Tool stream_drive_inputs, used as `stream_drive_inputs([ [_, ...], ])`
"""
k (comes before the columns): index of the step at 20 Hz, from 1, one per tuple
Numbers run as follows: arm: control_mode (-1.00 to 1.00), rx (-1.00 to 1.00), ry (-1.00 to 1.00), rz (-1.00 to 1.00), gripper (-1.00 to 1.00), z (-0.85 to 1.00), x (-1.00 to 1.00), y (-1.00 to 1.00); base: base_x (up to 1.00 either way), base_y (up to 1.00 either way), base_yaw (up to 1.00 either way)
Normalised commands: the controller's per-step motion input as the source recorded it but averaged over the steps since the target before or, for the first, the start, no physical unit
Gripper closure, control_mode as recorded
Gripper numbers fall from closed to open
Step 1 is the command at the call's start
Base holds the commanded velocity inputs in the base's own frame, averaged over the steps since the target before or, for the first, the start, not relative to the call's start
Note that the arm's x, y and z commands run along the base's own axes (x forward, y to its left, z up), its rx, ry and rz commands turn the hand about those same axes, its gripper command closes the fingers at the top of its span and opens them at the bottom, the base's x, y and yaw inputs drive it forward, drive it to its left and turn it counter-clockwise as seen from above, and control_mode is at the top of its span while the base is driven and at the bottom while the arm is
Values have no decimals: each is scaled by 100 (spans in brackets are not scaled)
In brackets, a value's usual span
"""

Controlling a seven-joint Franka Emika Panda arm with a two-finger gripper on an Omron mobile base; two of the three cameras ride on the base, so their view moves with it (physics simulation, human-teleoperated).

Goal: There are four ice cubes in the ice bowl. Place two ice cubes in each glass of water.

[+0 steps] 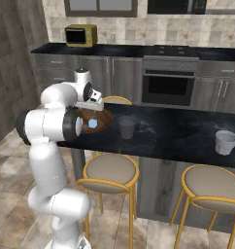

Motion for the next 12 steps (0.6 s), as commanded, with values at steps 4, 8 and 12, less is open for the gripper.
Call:
stream_drive_inputs([
  [4, -100, 0, 26, 0, -100, -58, 25, 29, 0, 0, 0],
  [8, -100, 0, 19, 0, -100, -46, 19, 25, 0, 0, 0],
  [12, -100, -2, 13, 0, -100, -36, 25, 9, 0, 0, 0],
])
